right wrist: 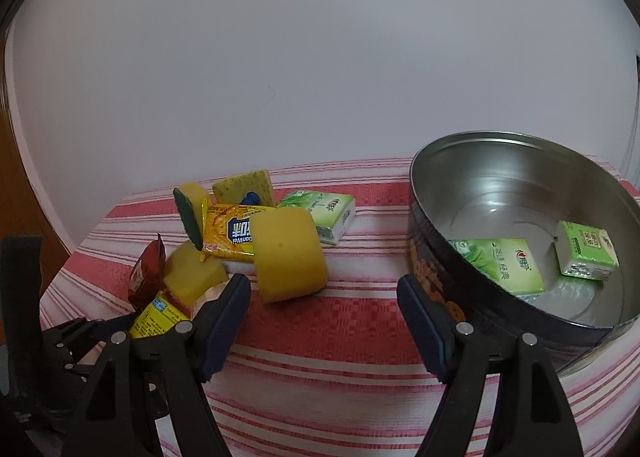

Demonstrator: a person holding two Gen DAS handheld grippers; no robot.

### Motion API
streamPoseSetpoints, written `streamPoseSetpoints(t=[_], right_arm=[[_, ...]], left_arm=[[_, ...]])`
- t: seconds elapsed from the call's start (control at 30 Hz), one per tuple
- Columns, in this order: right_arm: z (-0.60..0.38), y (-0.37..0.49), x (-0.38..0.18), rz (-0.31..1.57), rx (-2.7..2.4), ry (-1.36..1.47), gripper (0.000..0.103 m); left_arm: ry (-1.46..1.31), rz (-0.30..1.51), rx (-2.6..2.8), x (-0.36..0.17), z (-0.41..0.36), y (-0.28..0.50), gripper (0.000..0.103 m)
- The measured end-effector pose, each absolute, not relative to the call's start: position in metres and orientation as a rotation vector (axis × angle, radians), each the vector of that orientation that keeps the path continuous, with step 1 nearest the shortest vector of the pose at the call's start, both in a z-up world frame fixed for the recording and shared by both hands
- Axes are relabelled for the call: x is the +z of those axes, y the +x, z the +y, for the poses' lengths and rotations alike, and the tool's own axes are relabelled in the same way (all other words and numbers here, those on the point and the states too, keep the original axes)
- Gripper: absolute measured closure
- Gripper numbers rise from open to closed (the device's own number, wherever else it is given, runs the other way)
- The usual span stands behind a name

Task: Organize objects
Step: 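Grasp the yellow snack packet with the left tool while the right grasps the tan pastry bag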

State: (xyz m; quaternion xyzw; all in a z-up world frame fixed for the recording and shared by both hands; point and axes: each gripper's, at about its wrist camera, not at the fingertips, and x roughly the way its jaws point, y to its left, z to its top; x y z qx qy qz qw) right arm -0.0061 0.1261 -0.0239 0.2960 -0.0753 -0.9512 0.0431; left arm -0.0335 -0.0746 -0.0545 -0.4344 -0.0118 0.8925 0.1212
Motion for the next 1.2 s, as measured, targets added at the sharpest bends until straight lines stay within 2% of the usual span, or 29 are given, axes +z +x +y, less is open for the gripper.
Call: streamPoseSetpoints(t=[0.37, 0.57, 0.8, 0.97, 1.0, 1.03, 1.07, 1.1, 1.2], right_arm=[[0.110, -0.002, -0.024, -0.227, -2.799, 0.930, 0.025], [0.097, -0.009, -0.029, -0.227, -2.748, 0.977, 0.025], [0.065, -0.034, -0.043, -0.056, -2.613, 1.127, 0.025], [0.045, -0.043, -0.052, 0.067, -2.558, 1.204, 0.026], [0.041, -0.043, -0.052, 0.087, -2.551, 1.199, 0.029], [0.038, -0.042, -0.053, 0.106, -2.543, 1.205, 0.041], [0.036, -0.042, -0.053, 0.132, -2.555, 1.207, 0.044], [0.036, -0.041, -0.053, 0.136, -2.554, 1.204, 0.055], [0.040, -0.039, -0.052, 0.097, -2.541, 1.191, 0.061]], left_arm=[[-1.193, -0.108, 2.639, -0.045, -0.100, -0.029, 0.034], [-0.988, -0.103, 2.798, -0.025, -0.117, -0.020, 0.034], [-0.816, -0.160, 2.928, -0.011, -0.131, -0.014, 0.034], [-0.803, -0.266, 2.993, -0.010, -0.151, -0.014, 0.034], [-0.799, -0.277, 3.009, -0.010, -0.153, -0.015, 0.034], [-0.795, -0.295, 3.025, -0.010, -0.156, -0.016, 0.034], [-0.794, -0.306, 3.031, -0.009, -0.159, -0.014, 0.034], [-0.796, -0.320, 3.038, -0.011, -0.159, -0.016, 0.034], [-0.798, -0.344, 3.061, -0.012, -0.164, -0.017, 0.034]])
